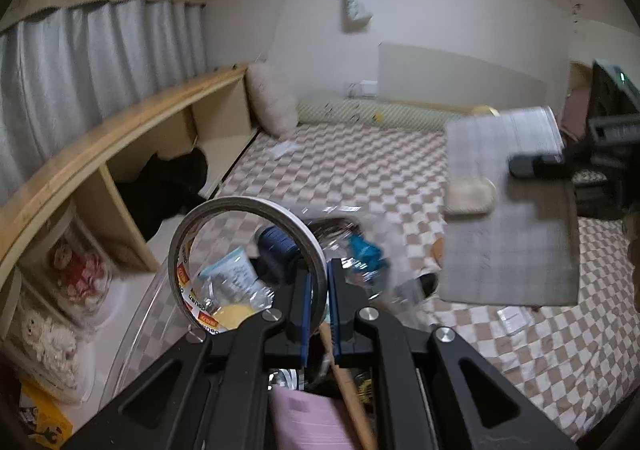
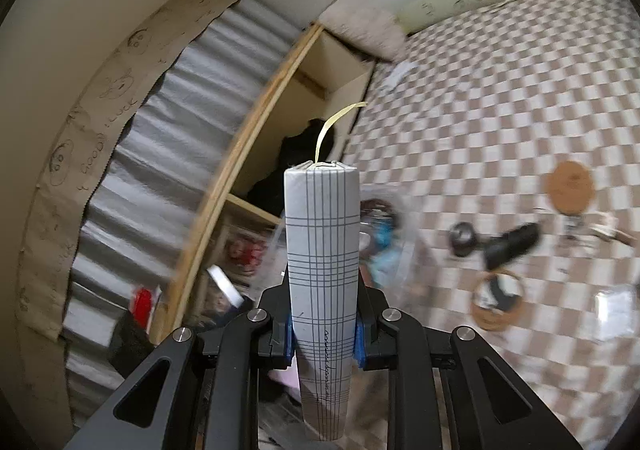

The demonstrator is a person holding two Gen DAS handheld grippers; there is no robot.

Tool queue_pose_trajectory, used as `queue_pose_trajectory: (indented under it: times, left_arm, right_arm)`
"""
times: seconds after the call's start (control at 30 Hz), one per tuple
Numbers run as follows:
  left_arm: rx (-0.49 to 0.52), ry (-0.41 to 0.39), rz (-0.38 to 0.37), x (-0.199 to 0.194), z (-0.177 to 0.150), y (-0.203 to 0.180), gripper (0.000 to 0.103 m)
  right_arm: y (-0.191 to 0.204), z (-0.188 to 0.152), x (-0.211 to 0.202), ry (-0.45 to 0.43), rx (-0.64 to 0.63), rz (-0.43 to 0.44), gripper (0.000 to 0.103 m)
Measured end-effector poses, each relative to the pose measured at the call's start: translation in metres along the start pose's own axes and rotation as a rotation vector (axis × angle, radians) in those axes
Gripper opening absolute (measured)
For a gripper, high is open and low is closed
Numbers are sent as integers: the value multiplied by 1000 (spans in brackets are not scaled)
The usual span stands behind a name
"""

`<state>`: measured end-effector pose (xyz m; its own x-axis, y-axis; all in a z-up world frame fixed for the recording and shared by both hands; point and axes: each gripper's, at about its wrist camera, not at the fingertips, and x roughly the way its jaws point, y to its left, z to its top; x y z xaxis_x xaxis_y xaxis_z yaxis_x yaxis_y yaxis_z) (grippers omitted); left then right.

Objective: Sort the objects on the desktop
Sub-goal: 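Carry the notebook with the right tool and lower it into the clear bin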

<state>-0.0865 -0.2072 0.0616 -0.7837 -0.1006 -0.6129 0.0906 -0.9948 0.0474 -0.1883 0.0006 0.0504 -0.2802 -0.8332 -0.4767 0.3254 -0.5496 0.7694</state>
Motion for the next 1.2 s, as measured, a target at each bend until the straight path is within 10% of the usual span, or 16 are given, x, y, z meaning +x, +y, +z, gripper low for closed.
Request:
queue_pose_trajectory:
  times: [0.33,0.4,0.47,0.8,0.97,1.2]
  left_arm:
    - [-4,90,1,28,-12,7,14]
    - [-14,97,-3,34,-15,10,60]
    - [-33,94,-3,36,-16,15,75]
    - [-18,59,22,26,-15,17,75]
    - [-17,72,24,27,-18,17,75]
    - [-20,69,18,26,-19,16,75]
  right_arm:
    - [-2,17,70,38,12,-32,23]
    - [-6,23,72,18,8,-44,23]
    - [-13,29,76,17,21,-43,23]
    - [-52,23,153,248,173,85,23]
    - [-45,22,163,240,128,5,25]
    - [-20,26,137,154,-56,-206,75]
